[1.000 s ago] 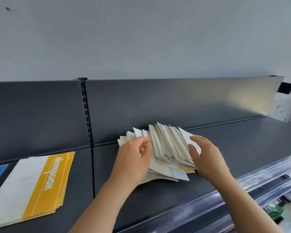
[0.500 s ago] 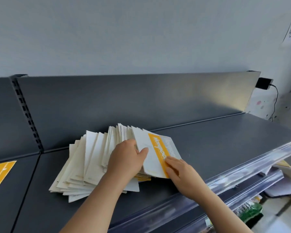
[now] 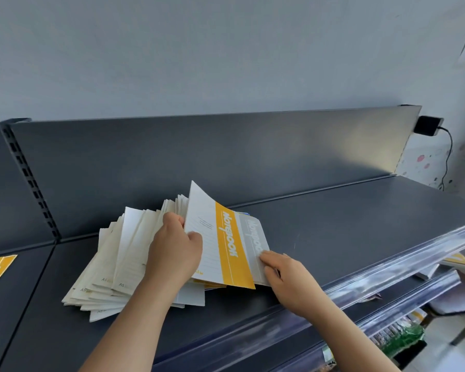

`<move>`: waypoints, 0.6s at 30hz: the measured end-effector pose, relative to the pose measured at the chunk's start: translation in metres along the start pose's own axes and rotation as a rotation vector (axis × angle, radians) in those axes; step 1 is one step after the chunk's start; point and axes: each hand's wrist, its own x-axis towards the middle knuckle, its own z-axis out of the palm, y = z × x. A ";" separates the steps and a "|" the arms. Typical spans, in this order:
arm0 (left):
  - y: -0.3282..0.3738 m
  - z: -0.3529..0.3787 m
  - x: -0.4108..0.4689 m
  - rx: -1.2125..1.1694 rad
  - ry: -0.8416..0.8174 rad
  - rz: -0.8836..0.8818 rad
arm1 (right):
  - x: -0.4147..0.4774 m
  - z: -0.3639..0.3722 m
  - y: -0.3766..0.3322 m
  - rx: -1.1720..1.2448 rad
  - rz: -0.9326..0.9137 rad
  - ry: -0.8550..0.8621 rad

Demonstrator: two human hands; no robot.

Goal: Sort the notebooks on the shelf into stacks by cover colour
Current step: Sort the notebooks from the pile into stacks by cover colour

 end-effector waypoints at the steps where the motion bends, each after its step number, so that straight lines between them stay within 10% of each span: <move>1: 0.000 0.001 0.000 0.004 -0.001 -0.005 | -0.002 -0.001 -0.003 0.035 -0.015 -0.013; 18: -0.011 -0.008 -0.004 -0.063 -0.062 -0.056 | -0.004 0.001 -0.019 0.154 0.003 -0.038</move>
